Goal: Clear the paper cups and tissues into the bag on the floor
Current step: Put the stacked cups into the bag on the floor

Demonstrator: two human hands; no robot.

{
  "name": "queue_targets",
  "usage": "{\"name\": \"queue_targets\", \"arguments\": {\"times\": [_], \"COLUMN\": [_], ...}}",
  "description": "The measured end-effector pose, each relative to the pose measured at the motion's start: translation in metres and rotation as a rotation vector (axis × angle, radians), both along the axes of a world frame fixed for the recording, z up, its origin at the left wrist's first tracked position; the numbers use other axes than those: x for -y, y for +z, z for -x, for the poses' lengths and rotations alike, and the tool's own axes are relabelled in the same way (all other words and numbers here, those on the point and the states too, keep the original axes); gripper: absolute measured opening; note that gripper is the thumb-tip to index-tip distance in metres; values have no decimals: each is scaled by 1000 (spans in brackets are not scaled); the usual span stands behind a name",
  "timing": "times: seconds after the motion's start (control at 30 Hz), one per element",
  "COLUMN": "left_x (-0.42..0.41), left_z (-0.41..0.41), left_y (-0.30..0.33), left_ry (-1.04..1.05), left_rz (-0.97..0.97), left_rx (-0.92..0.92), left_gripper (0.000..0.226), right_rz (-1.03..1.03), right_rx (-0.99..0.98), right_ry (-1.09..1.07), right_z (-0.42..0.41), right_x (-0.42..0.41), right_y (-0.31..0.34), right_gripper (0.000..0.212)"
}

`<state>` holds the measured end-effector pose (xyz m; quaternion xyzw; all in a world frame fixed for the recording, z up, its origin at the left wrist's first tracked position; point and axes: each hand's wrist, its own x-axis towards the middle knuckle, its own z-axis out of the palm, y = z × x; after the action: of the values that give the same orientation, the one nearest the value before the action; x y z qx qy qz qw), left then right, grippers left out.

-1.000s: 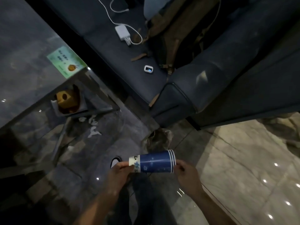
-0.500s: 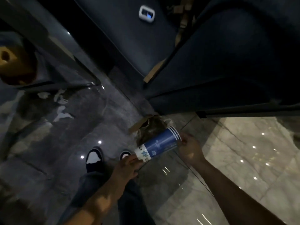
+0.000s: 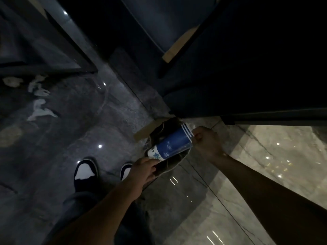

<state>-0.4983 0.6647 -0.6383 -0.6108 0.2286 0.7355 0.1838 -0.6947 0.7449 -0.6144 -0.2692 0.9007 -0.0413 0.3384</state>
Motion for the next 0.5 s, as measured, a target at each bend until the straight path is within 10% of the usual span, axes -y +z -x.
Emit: {"name": "queue_targets", "arguments": {"times": [0.27,0.5], "left_x": [2,22], "left_z": [3,-12], "left_y": [-28,-15], "left_ry": [-33,-290], "left_rz": [42,257], "left_rx": [23,-58], "left_gripper": [47,16], "right_rz": [40,-38], "right_rx": [30,-30], "right_ry": [101,123], "right_z": [-25,-49], "right_x": [12,20], "right_y": [-22,-47], "right_gripper": [14,17]}}
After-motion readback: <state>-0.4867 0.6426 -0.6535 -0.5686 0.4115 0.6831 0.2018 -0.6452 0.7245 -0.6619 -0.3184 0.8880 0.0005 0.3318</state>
